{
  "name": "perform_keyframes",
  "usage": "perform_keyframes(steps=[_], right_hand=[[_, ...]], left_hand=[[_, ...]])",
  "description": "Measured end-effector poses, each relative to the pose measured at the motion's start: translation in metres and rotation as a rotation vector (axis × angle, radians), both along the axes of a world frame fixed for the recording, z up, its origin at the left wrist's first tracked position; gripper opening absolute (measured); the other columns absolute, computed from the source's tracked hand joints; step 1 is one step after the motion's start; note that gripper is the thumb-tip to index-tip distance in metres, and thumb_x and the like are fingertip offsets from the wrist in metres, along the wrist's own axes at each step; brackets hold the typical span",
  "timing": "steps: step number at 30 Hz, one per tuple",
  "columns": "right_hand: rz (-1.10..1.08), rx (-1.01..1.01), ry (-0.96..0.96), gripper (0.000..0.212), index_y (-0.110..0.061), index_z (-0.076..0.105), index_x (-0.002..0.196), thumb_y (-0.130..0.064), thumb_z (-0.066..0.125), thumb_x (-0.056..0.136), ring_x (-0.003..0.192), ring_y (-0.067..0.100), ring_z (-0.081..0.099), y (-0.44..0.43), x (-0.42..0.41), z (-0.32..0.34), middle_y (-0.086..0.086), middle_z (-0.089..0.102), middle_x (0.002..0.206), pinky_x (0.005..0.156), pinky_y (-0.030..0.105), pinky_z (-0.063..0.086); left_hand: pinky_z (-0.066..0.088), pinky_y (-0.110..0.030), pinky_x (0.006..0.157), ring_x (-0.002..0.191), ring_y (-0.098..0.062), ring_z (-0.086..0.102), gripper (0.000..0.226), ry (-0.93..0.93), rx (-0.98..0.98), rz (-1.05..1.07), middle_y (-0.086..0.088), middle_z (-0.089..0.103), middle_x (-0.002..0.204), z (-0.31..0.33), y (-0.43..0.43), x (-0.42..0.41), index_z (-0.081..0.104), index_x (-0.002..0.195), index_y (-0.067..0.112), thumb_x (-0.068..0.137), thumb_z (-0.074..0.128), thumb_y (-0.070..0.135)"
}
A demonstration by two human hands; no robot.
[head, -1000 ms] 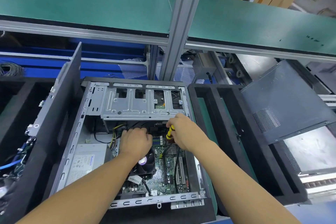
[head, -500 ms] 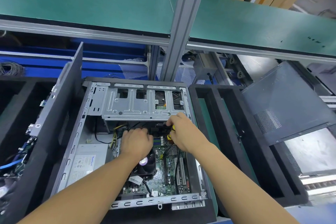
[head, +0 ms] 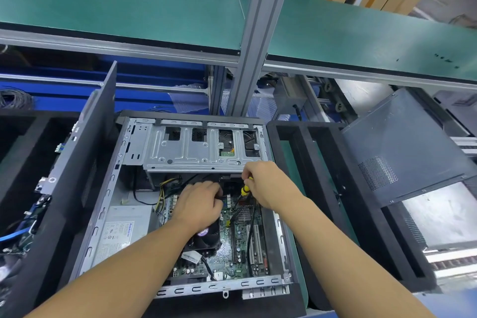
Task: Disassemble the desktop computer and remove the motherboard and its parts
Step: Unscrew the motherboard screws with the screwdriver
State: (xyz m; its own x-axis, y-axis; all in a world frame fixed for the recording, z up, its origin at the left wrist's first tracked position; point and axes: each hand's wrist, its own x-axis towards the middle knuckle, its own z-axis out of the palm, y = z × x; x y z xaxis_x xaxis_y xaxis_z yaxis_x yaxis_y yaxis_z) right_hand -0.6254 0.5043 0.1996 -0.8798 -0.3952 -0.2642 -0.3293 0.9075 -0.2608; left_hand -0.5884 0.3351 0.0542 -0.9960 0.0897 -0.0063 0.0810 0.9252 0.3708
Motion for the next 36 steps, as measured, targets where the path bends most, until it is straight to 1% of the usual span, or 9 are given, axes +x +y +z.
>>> perform_keyframes(steps=[9, 12, 16, 21, 27, 29, 31, 34, 36], right_hand=[[-0.009, -0.061, 0.023, 0.013, -0.019, 0.061, 0.104, -0.018, 0.048, 0.102, 0.082, 0.015, 0.050, 0.006, -0.008, 0.031, 0.001, 0.061, 0.107, 0.070, 0.028, 0.041], [-0.025, -0.083, 0.012, 0.009, -0.024, 0.058, 0.101, -0.021, 0.050, 0.101, 0.069, 0.007, 0.047, 0.009, -0.011, 0.038, 0.000, 0.060, 0.103, 0.066, 0.027, 0.038], [-0.046, -0.111, 0.003, 0.009, -0.025, 0.060, 0.104, -0.024, 0.052, 0.101, 0.071, 0.008, 0.051, 0.012, -0.013, 0.043, -0.003, 0.060, 0.105, 0.066, 0.027, 0.041], [-0.038, -0.124, -0.021, 0.007, -0.026, 0.058, 0.104, -0.023, 0.052, 0.100, 0.069, 0.003, 0.048, 0.011, -0.009, 0.042, -0.003, 0.058, 0.108, 0.062, 0.025, 0.037], [-0.061, -0.161, -0.051, 0.020, -0.020, 0.056, 0.119, -0.022, 0.051, 0.100, 0.089, 0.021, 0.059, 0.010, -0.005, 0.041, 0.000, 0.063, 0.114, 0.076, 0.032, 0.048], [-0.069, -0.168, -0.041, 0.020, -0.020, 0.055, 0.120, -0.022, 0.050, 0.101, 0.086, 0.021, 0.060, 0.013, -0.005, 0.042, -0.001, 0.062, 0.113, 0.076, 0.034, 0.050], [-0.075, -0.191, 0.019, 0.016, -0.020, 0.055, 0.115, -0.024, 0.049, 0.102, 0.078, 0.016, 0.058, 0.017, -0.006, 0.043, -0.001, 0.062, 0.107, 0.065, 0.027, 0.046], [-0.132, -0.300, 0.166, 0.012, -0.021, 0.054, 0.098, -0.031, 0.049, 0.102, 0.056, 0.004, 0.051, 0.024, -0.005, 0.042, -0.006, 0.060, 0.080, 0.045, 0.015, 0.031], [-0.209, -0.430, 0.216, 0.019, -0.020, 0.053, 0.088, -0.034, 0.051, 0.102, 0.052, 0.001, 0.051, 0.030, -0.004, 0.039, -0.008, 0.059, 0.070, 0.045, 0.014, 0.036]], left_hand=[[0.039, -0.036, 0.093, 0.106, -0.009, 0.055, 0.057, 0.097, -0.083, -0.183, 0.016, 0.061, 0.113, -0.003, 0.002, 0.006, 0.057, 0.119, 0.032, 0.083, 0.036, 0.072], [0.039, -0.035, 0.093, 0.105, -0.008, 0.056, 0.058, 0.127, -0.106, -0.178, 0.017, 0.064, 0.111, -0.004, 0.002, 0.006, 0.058, 0.117, 0.034, 0.087, 0.030, 0.075], [0.040, -0.032, 0.093, 0.106, -0.006, 0.057, 0.060, 0.137, -0.098, -0.185, 0.018, 0.067, 0.109, -0.007, 0.002, 0.005, 0.061, 0.117, 0.034, 0.090, 0.026, 0.074], [0.040, -0.030, 0.084, 0.096, -0.006, 0.058, 0.053, 0.172, -0.081, -0.193, 0.019, 0.068, 0.099, -0.013, 0.001, 0.003, 0.063, 0.105, 0.035, 0.093, 0.028, 0.072], [0.028, -0.028, 0.070, 0.079, -0.009, 0.056, 0.035, 0.190, -0.102, -0.218, 0.016, 0.064, 0.075, -0.006, 0.000, 0.005, 0.043, 0.074, 0.038, 0.098, 0.029, 0.060], [0.027, -0.027, 0.071, 0.080, -0.008, 0.056, 0.042, 0.164, -0.110, -0.214, 0.016, 0.064, 0.075, -0.002, 0.001, 0.005, 0.051, 0.073, 0.036, 0.098, 0.027, 0.060], [0.025, -0.027, 0.074, 0.085, -0.008, 0.055, 0.050, 0.121, -0.094, -0.216, 0.016, 0.065, 0.081, 0.000, 0.001, 0.006, 0.059, 0.077, 0.033, 0.098, 0.024, 0.061], [0.029, -0.027, 0.080, 0.091, -0.007, 0.053, 0.048, 0.050, -0.065, -0.228, 0.018, 0.065, 0.089, 0.009, 0.003, 0.005, 0.064, 0.088, 0.032, 0.100, 0.027, 0.059], [0.037, -0.027, 0.083, 0.086, -0.006, 0.051, 0.043, 0.037, 0.043, -0.226, 0.019, 0.063, 0.087, 0.018, 0.009, 0.005, 0.066, 0.091, 0.030, 0.101, 0.033, 0.055]])
